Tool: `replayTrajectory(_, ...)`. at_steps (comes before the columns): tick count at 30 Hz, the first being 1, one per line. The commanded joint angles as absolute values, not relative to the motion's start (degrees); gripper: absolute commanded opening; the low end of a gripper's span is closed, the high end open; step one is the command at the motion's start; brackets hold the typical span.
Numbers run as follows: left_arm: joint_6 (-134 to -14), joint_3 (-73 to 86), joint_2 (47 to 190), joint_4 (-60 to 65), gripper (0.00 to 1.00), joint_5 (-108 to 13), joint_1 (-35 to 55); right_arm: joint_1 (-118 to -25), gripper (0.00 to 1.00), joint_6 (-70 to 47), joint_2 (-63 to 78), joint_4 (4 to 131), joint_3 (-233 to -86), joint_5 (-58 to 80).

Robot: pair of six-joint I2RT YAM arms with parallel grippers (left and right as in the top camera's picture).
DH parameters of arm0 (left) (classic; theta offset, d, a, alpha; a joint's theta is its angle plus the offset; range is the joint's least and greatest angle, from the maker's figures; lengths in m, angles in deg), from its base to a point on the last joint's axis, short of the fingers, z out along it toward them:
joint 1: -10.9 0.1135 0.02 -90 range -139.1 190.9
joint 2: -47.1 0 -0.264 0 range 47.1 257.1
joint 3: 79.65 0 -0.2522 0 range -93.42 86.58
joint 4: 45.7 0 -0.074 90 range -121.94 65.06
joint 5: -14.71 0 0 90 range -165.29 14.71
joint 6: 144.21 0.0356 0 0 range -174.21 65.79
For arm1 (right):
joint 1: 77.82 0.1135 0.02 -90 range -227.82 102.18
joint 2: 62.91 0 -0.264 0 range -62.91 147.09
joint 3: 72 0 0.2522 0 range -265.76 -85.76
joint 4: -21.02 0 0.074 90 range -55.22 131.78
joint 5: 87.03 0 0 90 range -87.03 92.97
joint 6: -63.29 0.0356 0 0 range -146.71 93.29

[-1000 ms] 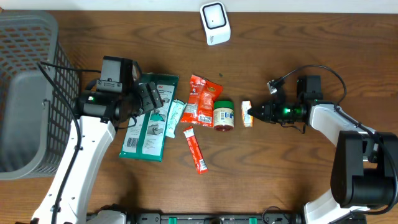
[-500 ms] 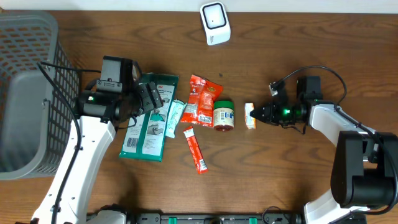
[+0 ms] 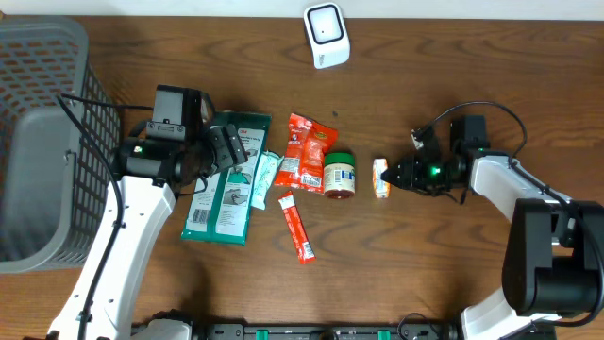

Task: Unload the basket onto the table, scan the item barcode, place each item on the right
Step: 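Lift the Kleenex pack with the right gripper and turn it upright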

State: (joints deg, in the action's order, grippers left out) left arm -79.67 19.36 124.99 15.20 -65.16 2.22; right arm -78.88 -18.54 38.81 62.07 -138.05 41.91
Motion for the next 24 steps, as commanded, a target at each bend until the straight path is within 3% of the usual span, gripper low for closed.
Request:
replayTrajectory(1, -79.34, 18.42, 124.68, 15.35, 0.87, -65.71, 2.37, -79.66, 0.41, -20.47, 36.6, 65.5, -141.84, 38.76)
replayTrajectory(15, -79.34, 18.42, 124.68, 15.35, 0.87, -65.71, 2.37, -78.66, 0.49, -20.58, 35.11, 80.67, -153.38, 28.99)
replayTrajectory(21, -79.34, 18.42, 124.68, 15.35, 0.87, -65.71, 2.37, -73.37, 0.6, -19.46, 35.11, 89.2, -160.15, 19.64)
replayTrajectory(24, -79.34, 18.42, 124.68, 15.35, 0.87, -65.71, 2.37, -68.91, 0.72, -19.26, 35.11, 90.75, -160.98, 14.76)
